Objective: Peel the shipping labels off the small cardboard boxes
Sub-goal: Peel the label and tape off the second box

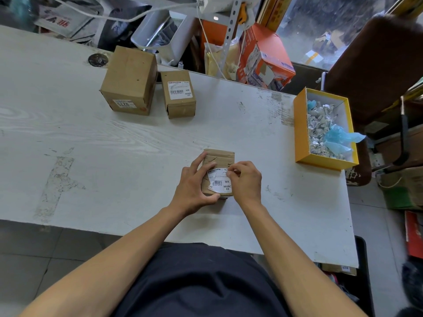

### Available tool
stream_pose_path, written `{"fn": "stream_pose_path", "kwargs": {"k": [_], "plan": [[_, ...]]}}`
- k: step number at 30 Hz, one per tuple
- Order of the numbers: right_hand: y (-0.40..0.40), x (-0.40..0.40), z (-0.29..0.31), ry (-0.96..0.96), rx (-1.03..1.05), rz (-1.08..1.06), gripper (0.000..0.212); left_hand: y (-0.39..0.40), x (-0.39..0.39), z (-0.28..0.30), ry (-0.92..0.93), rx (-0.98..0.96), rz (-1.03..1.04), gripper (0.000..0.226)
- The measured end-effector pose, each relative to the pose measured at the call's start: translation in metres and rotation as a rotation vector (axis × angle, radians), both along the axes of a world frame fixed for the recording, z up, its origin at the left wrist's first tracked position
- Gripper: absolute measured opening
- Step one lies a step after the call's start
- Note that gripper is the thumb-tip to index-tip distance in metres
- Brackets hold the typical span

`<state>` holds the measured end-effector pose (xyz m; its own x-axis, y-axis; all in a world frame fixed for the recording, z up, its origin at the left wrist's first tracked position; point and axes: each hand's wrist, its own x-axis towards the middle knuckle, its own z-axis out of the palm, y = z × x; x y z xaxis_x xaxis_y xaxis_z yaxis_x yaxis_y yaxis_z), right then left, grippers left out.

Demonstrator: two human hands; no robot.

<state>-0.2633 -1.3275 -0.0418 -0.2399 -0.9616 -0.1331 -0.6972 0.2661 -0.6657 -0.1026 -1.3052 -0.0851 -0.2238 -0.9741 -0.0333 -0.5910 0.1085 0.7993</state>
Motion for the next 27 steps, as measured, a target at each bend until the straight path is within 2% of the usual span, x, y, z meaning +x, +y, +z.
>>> {"fn": "stream_pose_path", "kwargs": {"k": [7, 12, 16, 22, 27], "plan": [[-0.003, -0.002, 0.002, -0.049, 0.055, 0.003, 0.008, 0.001, 0.0, 0.001, 0.018, 0.008, 0.0, 0.088], [-0.003, -0.001, 0.002, -0.014, 0.075, 0.04, 0.009, 0.0, -0.001, 0.002, 0.014, 0.01, 0.0, 0.087], [0.006, -0.001, -0.002, -0.068, 0.0, 0.005, 0.006, 0.0, -0.001, 0.001, 0.01, 0.006, -0.003, 0.088], [0.012, -0.005, -0.008, -0.157, -0.099, -0.032, 0.013, 0.0, 0.0, 0.003, 0.008, 0.011, -0.009, 0.088], [0.014, -0.002, -0.013, -0.115, -0.124, -0.045, 0.014, 0.0, 0.001, 0.002, -0.002, 0.01, -0.015, 0.088]]}}
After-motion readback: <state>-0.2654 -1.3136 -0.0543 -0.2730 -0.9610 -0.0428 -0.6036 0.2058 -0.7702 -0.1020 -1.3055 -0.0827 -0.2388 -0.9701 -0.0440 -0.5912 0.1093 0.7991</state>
